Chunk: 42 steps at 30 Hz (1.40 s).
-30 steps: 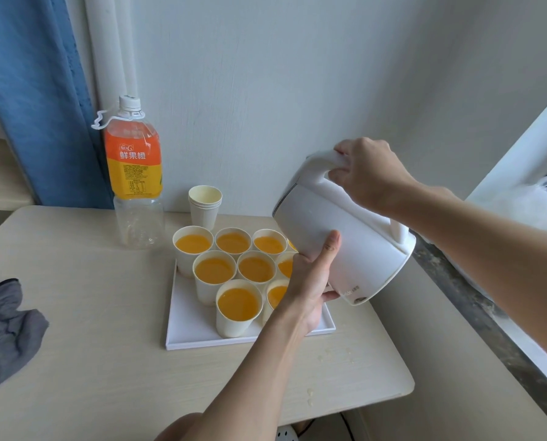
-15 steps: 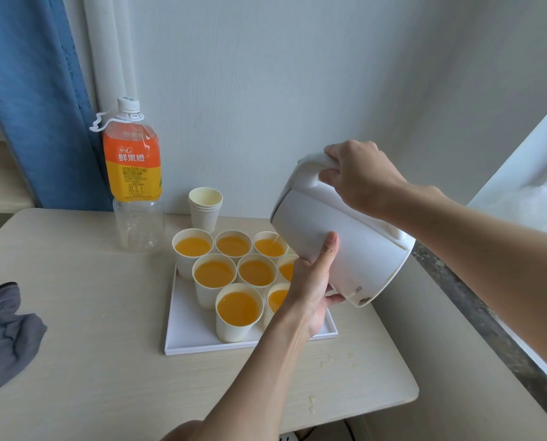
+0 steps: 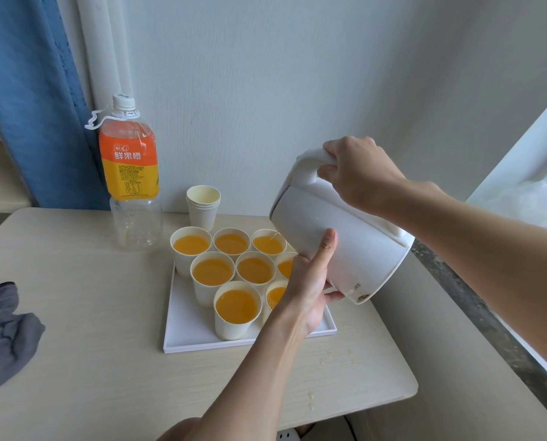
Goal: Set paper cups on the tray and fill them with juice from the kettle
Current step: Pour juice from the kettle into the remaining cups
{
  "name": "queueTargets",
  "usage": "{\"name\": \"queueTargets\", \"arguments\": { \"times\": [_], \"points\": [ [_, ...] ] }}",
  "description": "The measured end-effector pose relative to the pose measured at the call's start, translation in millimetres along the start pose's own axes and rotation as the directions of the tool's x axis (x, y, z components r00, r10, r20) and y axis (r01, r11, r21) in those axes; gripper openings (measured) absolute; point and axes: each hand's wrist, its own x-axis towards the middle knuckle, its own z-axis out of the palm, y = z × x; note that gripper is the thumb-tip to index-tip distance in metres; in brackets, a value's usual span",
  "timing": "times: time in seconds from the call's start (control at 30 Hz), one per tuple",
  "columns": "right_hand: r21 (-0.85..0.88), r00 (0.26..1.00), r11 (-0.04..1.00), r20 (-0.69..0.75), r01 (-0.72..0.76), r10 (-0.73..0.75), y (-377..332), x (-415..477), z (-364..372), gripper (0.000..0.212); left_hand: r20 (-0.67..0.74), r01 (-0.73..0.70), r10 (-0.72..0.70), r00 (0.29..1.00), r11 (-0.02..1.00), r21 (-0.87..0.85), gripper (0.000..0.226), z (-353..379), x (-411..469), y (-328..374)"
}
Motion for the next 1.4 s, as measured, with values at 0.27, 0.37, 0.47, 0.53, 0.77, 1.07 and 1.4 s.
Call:
{"name": "queueTargets", "arguments": {
  "times": [0.27, 0.37, 0.47, 0.53, 0.77, 1.07, 1.4],
  "points": [
    [-0.051, 0.997, 0.998, -0.068, -0.035, 0.032, -2.0, -8.5, -1.7, 0.012, -0.031, -0.003, 0.003, 1.0, 1.0, 0.018, 0.084, -4.5, 0.5, 5.8],
    [-0.074, 0.995, 0.996, -0.089, -0.044, 0.038, -1.9, -13.2, -3.8, 0.008, -0.019, -0.009, 0.01, 1.0, 0.999, 0.031, 0.08, -4.1, -0.2, 6.4],
    [-0.072, 0.994, 0.996, -0.094, -0.055, 0.048, 0.2, -16.4, -6.6, 0.01, -0.013, -0.013, 0.014, 1.0, 0.999, 0.045, 0.08, -3.1, -0.6, 5.0],
    [-0.063, 0.995, 0.996, -0.088, -0.062, 0.056, 4.1, -19.3, -6.6, 0.012, -0.021, -0.012, 0.013, 1.0, 0.998, 0.057, 0.083, -1.3, -1.8, 3.9],
    [0.01, 0.999, 0.999, -0.012, -0.052, 0.052, 17.3, -30.5, -3.4, 0.013, -0.012, 0.01, -0.009, 1.0, 0.998, 0.069, 0.081, 5.6, -11.4, -13.7],
    [-0.085, 0.995, 0.995, 0.07, -0.059, 0.065, 12.8, -37.7, -5.7, 0.015, 0.05, 0.077, -0.075, 0.996, 0.996, -0.034, 0.083, 17.2, -19.9, -31.4],
    [-0.17, 0.989, 0.985, 0.133, -0.04, 0.063, 5.3, -41.3, -6.1, 0.013, 0.136, 0.133, -0.12, 0.983, 0.987, -0.09, 0.081, 21.5, -25.7, -39.4]
  ]
}}
